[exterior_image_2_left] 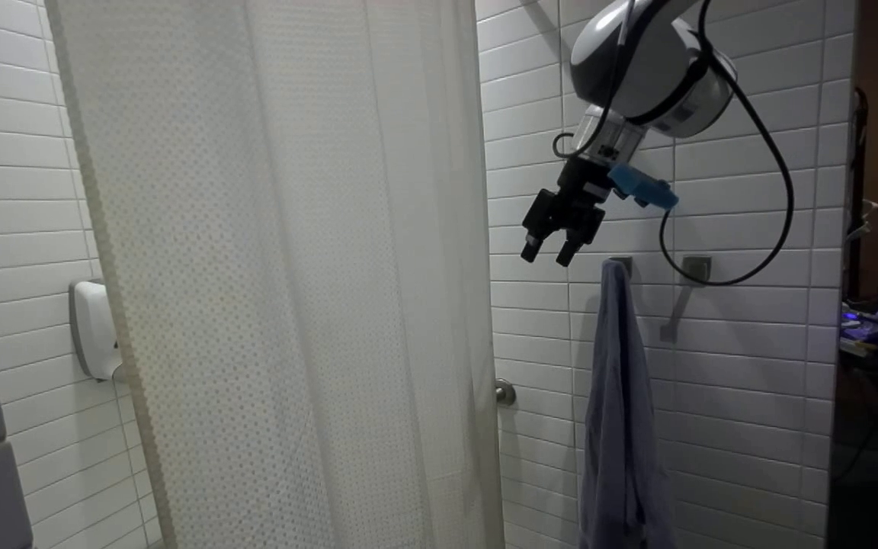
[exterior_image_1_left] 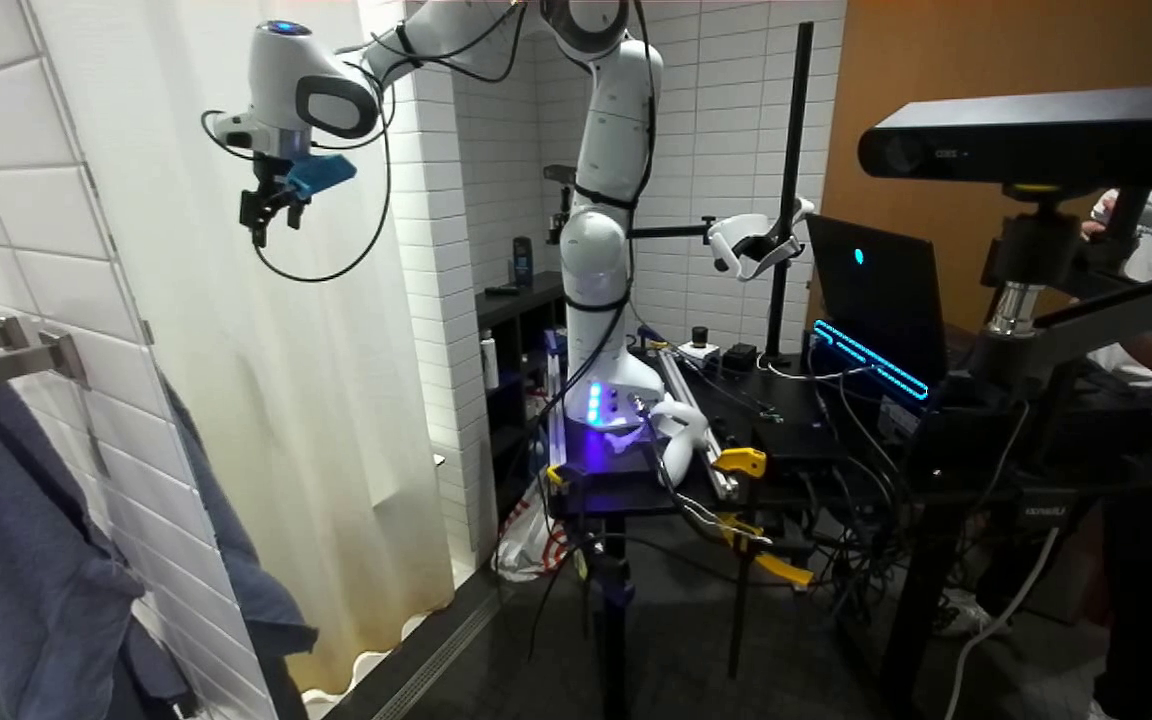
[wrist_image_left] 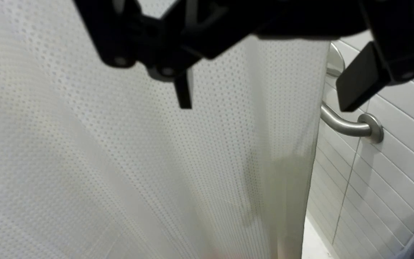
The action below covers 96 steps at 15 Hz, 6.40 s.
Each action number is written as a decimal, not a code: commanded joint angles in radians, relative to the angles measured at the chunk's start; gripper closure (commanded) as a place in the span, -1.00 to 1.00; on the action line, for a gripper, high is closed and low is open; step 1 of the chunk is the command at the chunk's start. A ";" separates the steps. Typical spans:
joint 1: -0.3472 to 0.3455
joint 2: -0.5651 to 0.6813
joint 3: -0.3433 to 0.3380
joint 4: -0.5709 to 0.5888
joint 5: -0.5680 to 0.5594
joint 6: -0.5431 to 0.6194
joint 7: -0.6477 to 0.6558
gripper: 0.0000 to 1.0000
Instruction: Move the shower curtain to the left
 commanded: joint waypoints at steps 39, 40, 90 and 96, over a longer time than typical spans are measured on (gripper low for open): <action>-0.034 0.449 0.047 0.279 -0.111 0.568 0.168 -1.00; -0.042 0.449 0.049 0.281 -0.131 0.553 0.195 -1.00; -0.468 0.914 0.452 1.028 -0.047 -0.165 -0.100 1.00; -0.428 0.895 0.421 1.043 -0.022 -0.303 -0.138 0.99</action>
